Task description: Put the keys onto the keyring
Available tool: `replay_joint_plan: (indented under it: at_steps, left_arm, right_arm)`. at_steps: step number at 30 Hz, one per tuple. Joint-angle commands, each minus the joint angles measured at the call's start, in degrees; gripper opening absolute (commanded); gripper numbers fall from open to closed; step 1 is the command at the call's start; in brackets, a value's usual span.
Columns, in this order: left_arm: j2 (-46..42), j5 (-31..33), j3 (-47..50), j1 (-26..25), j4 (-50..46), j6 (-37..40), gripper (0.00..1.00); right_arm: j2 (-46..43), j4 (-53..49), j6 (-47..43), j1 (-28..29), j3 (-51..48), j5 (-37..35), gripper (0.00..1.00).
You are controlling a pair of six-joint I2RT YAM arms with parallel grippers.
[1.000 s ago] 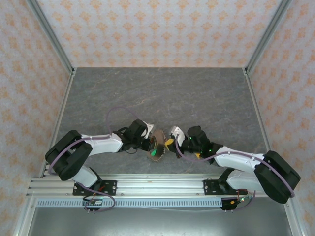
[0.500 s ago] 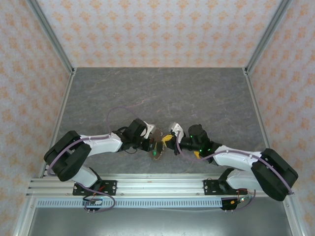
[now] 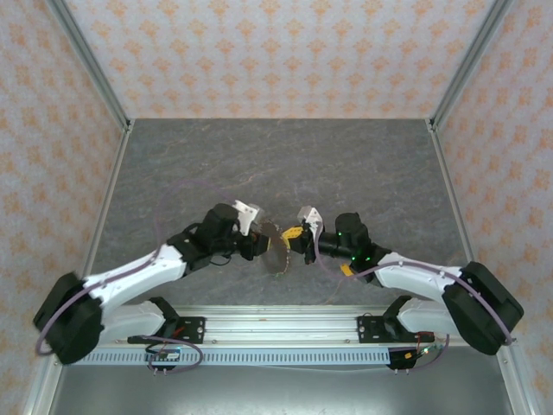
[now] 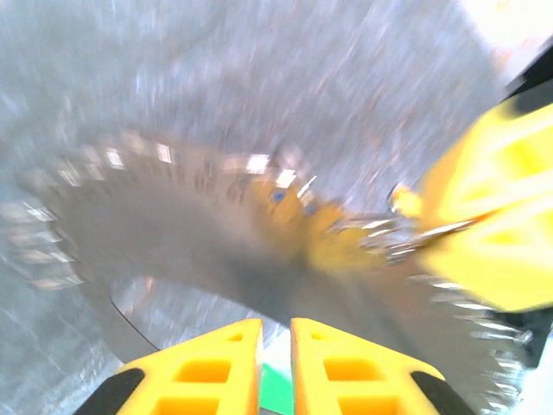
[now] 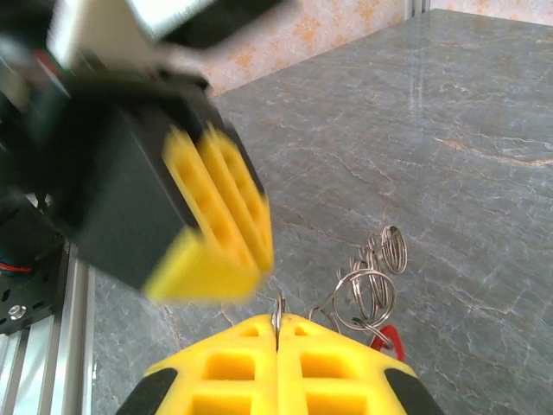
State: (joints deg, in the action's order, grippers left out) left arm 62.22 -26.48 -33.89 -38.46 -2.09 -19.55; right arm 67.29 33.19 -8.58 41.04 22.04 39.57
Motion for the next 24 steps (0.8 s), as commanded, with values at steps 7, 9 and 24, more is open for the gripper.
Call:
replay_joint_plan:
  at_steps: [7, 9, 24]
  left_arm:
    - [-17.01, -1.80, 6.96, 0.14, 8.42, 17.95, 0.37]
    - [-16.89, -1.81, 6.74, 0.07, 7.01, 19.42, 0.37]
    - [-0.94, 6.34, 7.03, 0.13, 14.66, 11.45, 0.20]
  right_arm:
    - [-5.08, -13.48, -9.38, -0.26, 7.69, 3.95, 0.00]
    - [-4.42, -20.39, -12.89, 0.47, 10.70, -2.86, 0.00]
    - [2.16, -19.32, -8.01, 0.71, 14.17, 17.26, 0.00]
